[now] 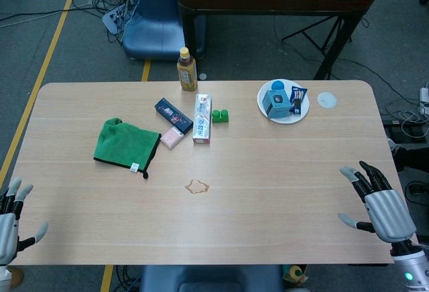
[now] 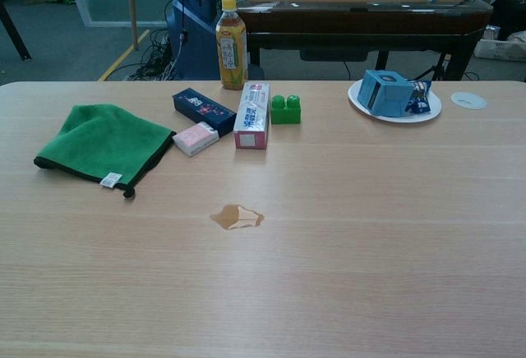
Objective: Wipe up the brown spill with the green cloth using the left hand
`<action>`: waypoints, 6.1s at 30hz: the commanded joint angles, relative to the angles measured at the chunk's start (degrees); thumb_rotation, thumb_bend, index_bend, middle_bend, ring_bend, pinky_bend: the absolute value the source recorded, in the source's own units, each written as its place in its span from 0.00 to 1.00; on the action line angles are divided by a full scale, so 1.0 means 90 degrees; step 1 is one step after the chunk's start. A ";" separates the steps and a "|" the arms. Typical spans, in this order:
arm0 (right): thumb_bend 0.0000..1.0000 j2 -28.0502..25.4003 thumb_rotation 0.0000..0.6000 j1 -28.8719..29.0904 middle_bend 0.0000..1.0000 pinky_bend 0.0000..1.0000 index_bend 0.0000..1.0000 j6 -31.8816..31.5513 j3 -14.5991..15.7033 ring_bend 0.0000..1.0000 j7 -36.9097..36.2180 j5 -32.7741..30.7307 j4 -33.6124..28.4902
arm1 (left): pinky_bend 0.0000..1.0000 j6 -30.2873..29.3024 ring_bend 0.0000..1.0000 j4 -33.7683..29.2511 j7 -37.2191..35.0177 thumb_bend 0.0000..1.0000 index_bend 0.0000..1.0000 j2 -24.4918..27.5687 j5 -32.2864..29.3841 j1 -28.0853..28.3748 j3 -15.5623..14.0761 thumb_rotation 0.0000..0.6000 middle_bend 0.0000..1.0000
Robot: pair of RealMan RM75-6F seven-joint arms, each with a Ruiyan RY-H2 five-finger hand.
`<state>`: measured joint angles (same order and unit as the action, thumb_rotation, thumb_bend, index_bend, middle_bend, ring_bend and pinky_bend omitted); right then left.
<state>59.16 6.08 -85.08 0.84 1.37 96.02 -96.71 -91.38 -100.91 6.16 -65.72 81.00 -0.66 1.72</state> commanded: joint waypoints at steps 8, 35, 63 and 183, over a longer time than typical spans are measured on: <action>0.18 -0.0050 1.00 0.0070 0.20 0.09 0.06 0.0022 -0.0092 0.04 0.0030 -0.0029 -0.0047 | 0.18 0.0351 0.01 0.0289 -0.0307 0.22 0.13 -0.0007 0.0218 0.0324 0.0181 1.00 0.00; 0.18 -0.0322 1.00 -0.0018 0.20 0.09 0.06 -0.0092 -0.0096 0.04 0.0424 0.0012 -0.0557 | 0.15 0.4713 0.01 0.3679 -0.1905 0.22 0.08 -0.1609 -0.0860 0.3685 0.1193 1.00 0.00; 0.18 -0.0335 1.00 -0.0089 0.20 0.09 0.06 0.0038 -0.0088 0.04 0.0352 -0.0226 -0.0458 | 0.12 0.6387 0.05 0.6142 -0.1053 0.22 0.19 -0.3090 -0.1696 0.4923 0.1083 1.00 0.03; 0.18 -0.0448 1.00 -0.0368 0.20 0.09 0.08 -0.0152 -0.0023 0.04 0.0191 -0.0260 -0.0404 | 0.76 0.5151 0.56 0.5210 -0.1917 0.17 0.50 -0.4883 0.0670 0.5974 0.0288 1.00 0.49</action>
<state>55.13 2.78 -86.44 0.64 3.09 93.69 -100.34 -45.71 -55.44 -11.72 -108.88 88.01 52.92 3.84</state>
